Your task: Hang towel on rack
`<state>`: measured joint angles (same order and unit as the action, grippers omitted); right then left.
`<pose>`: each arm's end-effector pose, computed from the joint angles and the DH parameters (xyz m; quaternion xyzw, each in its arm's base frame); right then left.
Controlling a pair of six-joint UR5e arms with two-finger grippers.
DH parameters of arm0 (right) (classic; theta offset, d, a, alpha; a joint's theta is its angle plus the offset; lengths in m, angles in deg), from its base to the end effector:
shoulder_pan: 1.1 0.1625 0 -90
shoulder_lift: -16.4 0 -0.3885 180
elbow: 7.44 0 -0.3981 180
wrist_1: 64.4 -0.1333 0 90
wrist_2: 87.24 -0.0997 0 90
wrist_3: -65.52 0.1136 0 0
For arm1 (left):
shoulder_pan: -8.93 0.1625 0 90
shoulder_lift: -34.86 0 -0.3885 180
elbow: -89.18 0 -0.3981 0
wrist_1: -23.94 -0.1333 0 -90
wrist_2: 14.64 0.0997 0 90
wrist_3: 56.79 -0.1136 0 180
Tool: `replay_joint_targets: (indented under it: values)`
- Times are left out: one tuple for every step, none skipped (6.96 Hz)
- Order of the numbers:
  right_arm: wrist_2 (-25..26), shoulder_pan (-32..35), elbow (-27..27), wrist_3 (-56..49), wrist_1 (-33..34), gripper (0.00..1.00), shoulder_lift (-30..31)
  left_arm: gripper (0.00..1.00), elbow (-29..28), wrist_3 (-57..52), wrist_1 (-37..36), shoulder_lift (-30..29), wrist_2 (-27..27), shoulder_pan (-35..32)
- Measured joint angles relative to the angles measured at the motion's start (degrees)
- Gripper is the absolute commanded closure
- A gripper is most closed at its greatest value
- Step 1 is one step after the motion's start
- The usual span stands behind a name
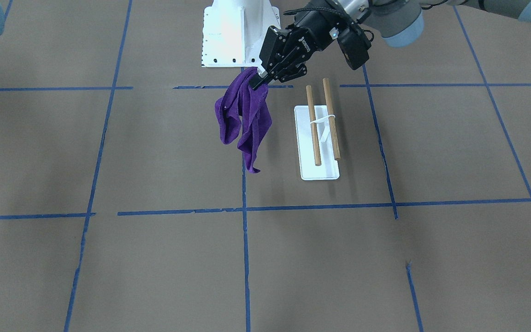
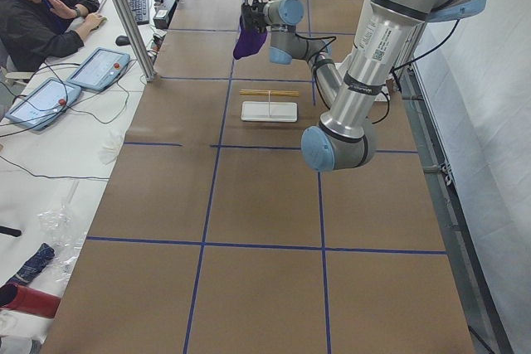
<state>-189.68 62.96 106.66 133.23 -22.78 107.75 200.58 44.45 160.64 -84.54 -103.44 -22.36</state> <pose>-0.1187 -0.4929 0.3385 0.3313 -0.4820 0.2294 0.7780 0.3926 -0.3974 0.0788 0.1377 0.7391 -0.2465 0.6116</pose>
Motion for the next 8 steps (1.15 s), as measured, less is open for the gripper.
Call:
replay_joint_targets:
  values:
    - [0.26,1.67,-0.08,-5.32,2.91,0.00,1.15,1.00,1.63,-2.65,-5.56,0.05,4.59,2.53]
    - [0.89,2.76,-0.11,-10.69,6.45,0.00,2.09,1.00,3.90,-5.39,-11.45,0.07,7.47,4.08]
    - [1.67,3.37,-0.09,-15.96,10.81,0.00,2.83,1.00,6.38,-8.13,-17.78,0.08,10.18,5.69]
    - [1.86,4.02,-0.08,-20.77,15.19,0.00,3.04,1.00,7.93,-9.82,-22.04,0.33,11.93,6.86]
    - [1.71,4.89,0.03,-25.91,19.84,0.00,3.13,1.00,8.83,-10.78,-23.95,1.39,12.97,7.69]
    - [1.22,5.56,0.39,-30.98,25.31,0.00,3.28,1.00,9.60,-11.14,-24.63,3.04,13.39,8.28]
    - [-0.27,6.03,1.31,-36.23,32.81,0.00,3.06,1.00,10.31,-11.27,-24.89,5.30,14.10,8.75]
    - [-3.34,7.17,2.15,-40.69,38.79,0.00,2.68,1.00,11.15,-12.15,-25.05,7.96,15.11,8.94]
